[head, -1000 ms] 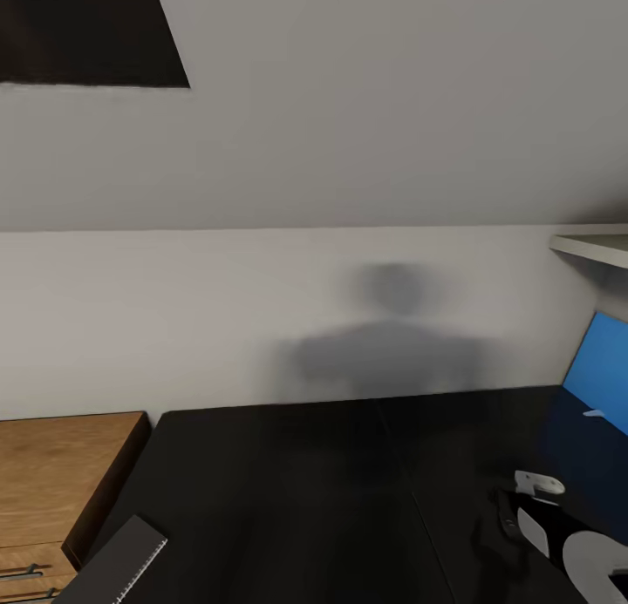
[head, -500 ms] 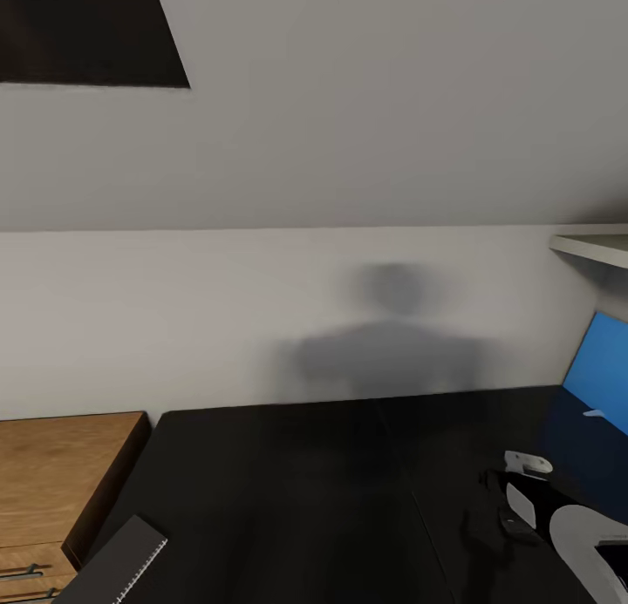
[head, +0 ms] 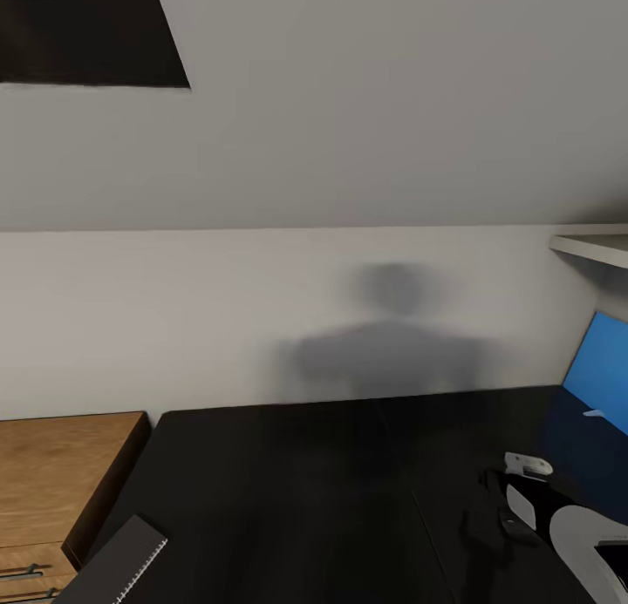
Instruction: In the bedroom, organize the workspace by keeping the computer under the desk, ensuring the monitor is on the desk, placing the keyboard on the desk next to the monitor, placing the mouse on the desk next to the keyboard, moving the folder from the swivel chair onto the desk next to the mouse, stacking the notebook on top of the folder with the pen on top of the notebook, and positioning the swivel chair next to the desk.
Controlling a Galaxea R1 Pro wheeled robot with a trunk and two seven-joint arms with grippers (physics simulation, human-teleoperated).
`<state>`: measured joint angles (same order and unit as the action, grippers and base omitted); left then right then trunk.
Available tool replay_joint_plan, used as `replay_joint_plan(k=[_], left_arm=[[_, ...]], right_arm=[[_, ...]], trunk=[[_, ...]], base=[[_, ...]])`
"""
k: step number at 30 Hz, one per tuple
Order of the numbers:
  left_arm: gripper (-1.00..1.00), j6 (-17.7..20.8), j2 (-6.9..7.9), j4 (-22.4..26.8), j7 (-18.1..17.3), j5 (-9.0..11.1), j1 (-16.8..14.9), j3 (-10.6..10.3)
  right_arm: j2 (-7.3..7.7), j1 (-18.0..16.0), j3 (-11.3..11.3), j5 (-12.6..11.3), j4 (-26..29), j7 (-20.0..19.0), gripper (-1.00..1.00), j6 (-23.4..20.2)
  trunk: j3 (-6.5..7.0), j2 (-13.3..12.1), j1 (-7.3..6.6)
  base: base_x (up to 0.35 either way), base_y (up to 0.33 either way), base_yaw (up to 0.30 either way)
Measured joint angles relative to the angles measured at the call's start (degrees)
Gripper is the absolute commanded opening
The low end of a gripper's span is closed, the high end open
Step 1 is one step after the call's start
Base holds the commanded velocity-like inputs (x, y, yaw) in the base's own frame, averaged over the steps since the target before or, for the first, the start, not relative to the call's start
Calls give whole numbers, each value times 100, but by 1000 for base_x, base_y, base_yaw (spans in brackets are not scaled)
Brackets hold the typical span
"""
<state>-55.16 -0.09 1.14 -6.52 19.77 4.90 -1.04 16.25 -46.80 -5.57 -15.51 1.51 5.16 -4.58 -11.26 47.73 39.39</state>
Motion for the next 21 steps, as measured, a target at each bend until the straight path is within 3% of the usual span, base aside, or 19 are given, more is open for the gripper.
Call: replay_joint_plan(k=[21], left_arm=[[100,0,0,0,-7,-3,0,-16]], right_arm=[[10,11,0,1,-189,0,100,-356]], trunk=[[0,0,0]], base=[[0,0,0]])
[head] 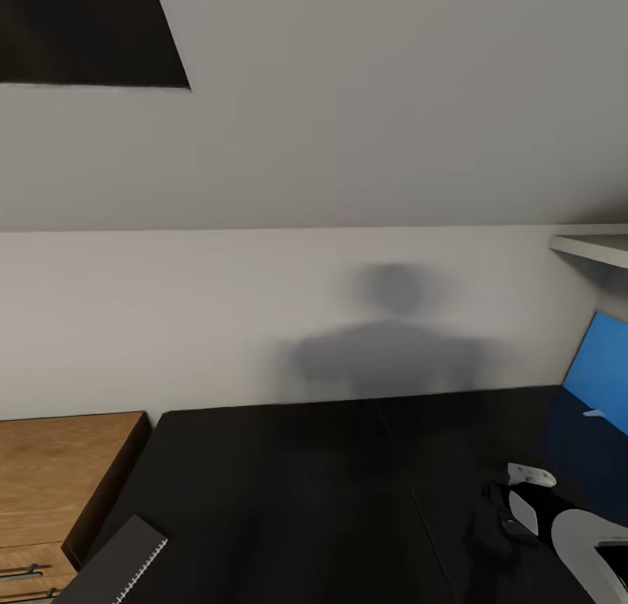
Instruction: In the bedroom, organize the workspace by keeping the computer under the desk, ensuring the monitor is on the desk, placing the keyboard on the desk next to the monitor, placing the mouse on the desk next to the keyboard, moving the folder from the swivel chair onto the desk next to the mouse, stacking the notebook on top of the folder with the pen on top of the notebook, and positioning the swivel chair next to the desk.
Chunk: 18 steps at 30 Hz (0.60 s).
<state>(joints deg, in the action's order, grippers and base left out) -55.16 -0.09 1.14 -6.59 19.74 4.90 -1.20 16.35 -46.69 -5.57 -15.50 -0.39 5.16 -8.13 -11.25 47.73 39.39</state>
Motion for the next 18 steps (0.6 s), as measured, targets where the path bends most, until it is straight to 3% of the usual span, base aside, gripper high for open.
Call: replay_joint_plan(k=[18], left_arm=[[100,0,0,0,-4,-6,0,-5]], right_arm=[[18,12,0,0,-1,0,100,-5]], trunk=[[0,0,0]], base=[[0,0,0]])
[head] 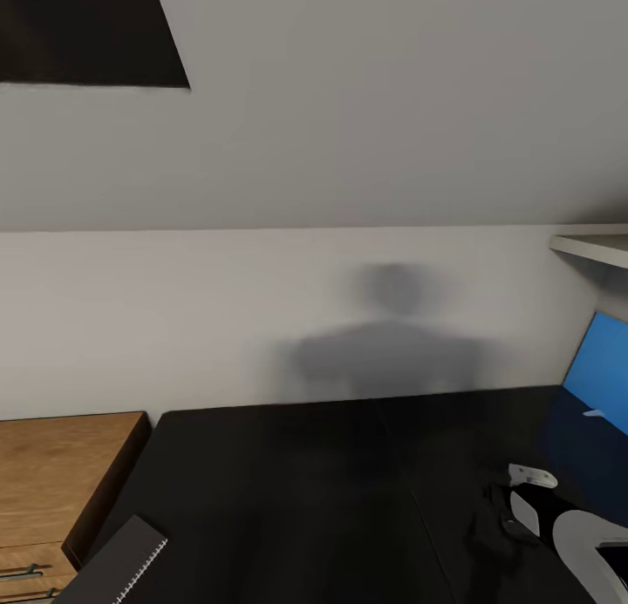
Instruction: In the bedroom, organize the workspace by keeping the computer under the desk, ensuring the monitor is on the desk, placing the keyboard on the desk next to the monitor, placing the mouse on the desk next to the keyboard, moving the folder from the swivel chair onto the desk next to the mouse, stacking the notebook on top of the folder with the pen on top of the notebook, and positioning the swivel chair next to the desk.
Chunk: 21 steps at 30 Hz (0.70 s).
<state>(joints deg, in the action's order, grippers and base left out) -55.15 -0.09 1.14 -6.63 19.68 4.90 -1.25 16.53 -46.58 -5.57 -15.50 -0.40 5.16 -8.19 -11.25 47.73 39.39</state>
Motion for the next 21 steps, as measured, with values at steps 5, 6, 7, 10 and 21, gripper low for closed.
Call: replay_joint_plan(k=[5,6,7,10,21], left_arm=[[100,0,0,0,0,0,0,4],[100,0,0,0,0,0,0,4],[100,0,0,0,0,1,0,5],[100,0,2,0,0,5,0,5],[100,0,4,0,6,8,0,5]], right_arm=[[1,4,0,0,0,-3,100,4],[1,5,0,0,0,-4,100,7],[1,5,0,0,0,-7,100,11],[0,6,0,0,0,-12,100,14],[-8,6,-8,7,0,-17,100,27]], trunk=[[0,0,0],[0,0,0],[0,0,0],[0,0,0],[0,0,0]], base=[[0,0,0],[0,0,0],[0,0,0],[0,0,0],[0,0,0]])
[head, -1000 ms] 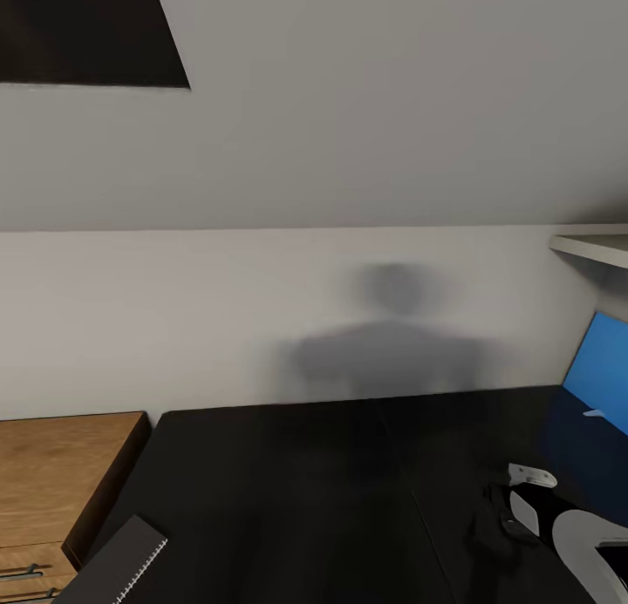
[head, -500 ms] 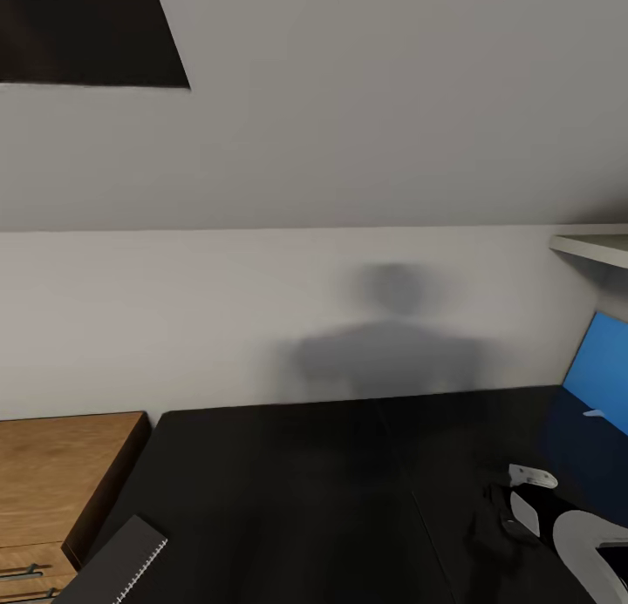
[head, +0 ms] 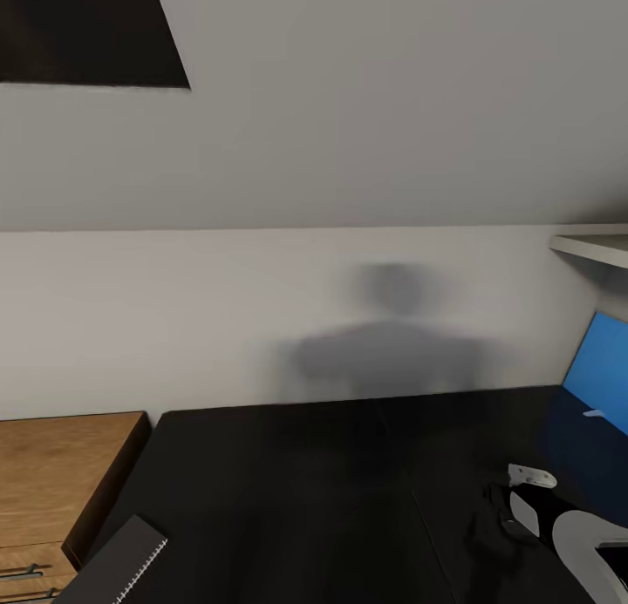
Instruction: In the bedroom, organize the workspace by keeping the computer under the desk, ensuring the monitor is on the desk, placing the keyboard on the desk next to the monitor, placing the mouse on the desk next to the keyboard, moving the folder from the swivel chair onto the desk next to the mouse, stacking the notebook on top of the folder with the pen on top of the notebook, and positioning the swivel chair next to the desk.
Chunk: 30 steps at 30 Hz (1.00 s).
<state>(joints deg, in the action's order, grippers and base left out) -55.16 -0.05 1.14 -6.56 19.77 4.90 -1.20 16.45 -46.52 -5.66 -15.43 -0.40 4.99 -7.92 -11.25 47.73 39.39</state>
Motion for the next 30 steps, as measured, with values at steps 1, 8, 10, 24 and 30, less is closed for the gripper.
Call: replay_joint_plan(k=[1,8,10,24,30], left_arm=[[100,0,0,0,0,0,0,0],[100,0,3,0,3,1,0,5],[100,0,4,0,3,1,0,6],[100,-2,13,0,6,1,0,8],[100,-6,13,0,7,1,0,13]], right_arm=[[0,0,1,-1,0,0,100,3],[-7,0,0,2,0,5,100,14],[-8,0,-1,2,0,5,100,17],[-18,2,-1,8,0,4,100,22],[-19,8,-1,10,0,0,100,28]], trunk=[[0,0,0],[14,0,0],[24,0,0],[43,0,0],[72,0,0]], base=[[0,0,0],[0,0,-54],[0,0,-87],[0,0,-38],[0,0,-123]])
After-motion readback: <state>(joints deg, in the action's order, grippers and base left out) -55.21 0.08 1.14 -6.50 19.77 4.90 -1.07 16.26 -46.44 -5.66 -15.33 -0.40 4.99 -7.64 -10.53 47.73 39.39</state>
